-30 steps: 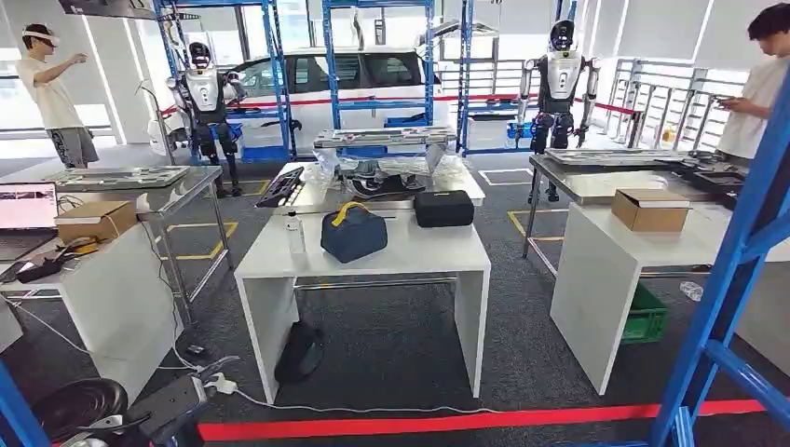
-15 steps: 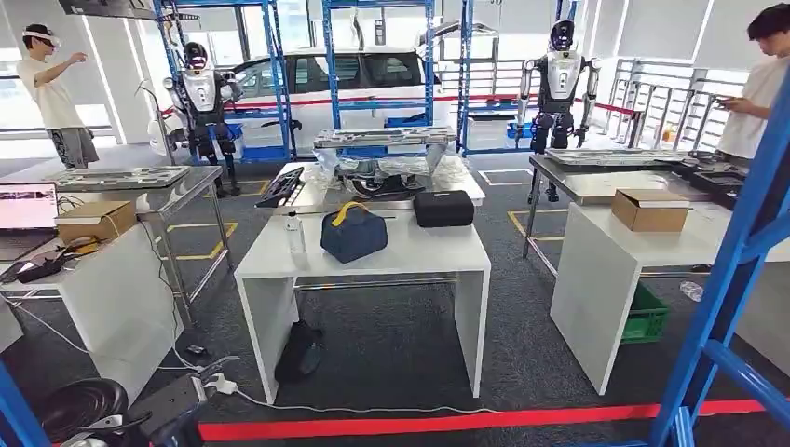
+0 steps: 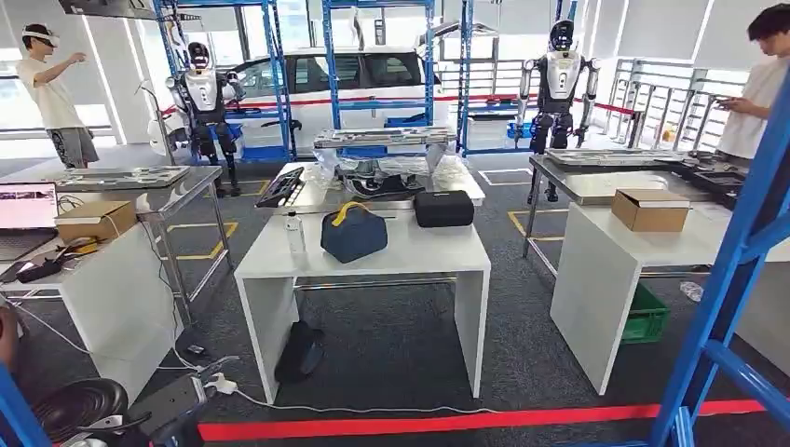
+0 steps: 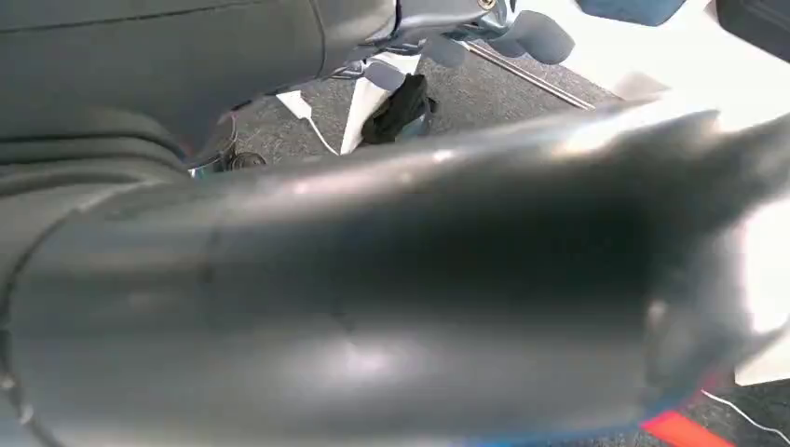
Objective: Take the parts from the cabinet and place them on the table.
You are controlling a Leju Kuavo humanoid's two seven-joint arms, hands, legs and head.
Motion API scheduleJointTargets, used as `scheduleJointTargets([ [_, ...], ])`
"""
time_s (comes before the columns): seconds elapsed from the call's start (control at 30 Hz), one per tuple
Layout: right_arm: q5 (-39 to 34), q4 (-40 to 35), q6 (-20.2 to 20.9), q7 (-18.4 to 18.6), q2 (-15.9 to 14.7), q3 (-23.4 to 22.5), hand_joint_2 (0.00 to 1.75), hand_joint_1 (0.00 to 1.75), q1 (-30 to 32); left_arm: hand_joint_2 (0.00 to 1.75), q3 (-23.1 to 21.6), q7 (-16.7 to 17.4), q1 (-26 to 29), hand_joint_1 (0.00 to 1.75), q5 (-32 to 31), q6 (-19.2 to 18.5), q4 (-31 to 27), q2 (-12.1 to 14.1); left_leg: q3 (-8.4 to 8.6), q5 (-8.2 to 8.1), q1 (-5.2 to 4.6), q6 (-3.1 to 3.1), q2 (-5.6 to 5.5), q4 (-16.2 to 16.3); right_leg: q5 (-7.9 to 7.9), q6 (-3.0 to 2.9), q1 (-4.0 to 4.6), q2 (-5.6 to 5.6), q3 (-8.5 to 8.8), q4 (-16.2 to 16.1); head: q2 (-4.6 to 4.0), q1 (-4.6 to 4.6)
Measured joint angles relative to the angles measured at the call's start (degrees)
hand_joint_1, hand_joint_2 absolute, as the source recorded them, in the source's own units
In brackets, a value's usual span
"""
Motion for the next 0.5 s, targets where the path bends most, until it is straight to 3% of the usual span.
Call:
scheduleJointTargets([
  [0.5, 0.00, 0.00, 0.00, 0.00, 0.00, 0.00, 0.00, 0.00, 0.00, 0.00, 0.00, 0.00, 0.00, 0.00, 0.00, 0.00, 0.00, 0.00, 0.00, 0.00, 0.00, 0.00, 0.00, 0.00, 0.00, 0.00, 0.00, 0.00, 0.00, 0.00, 0.00, 0.00],
])
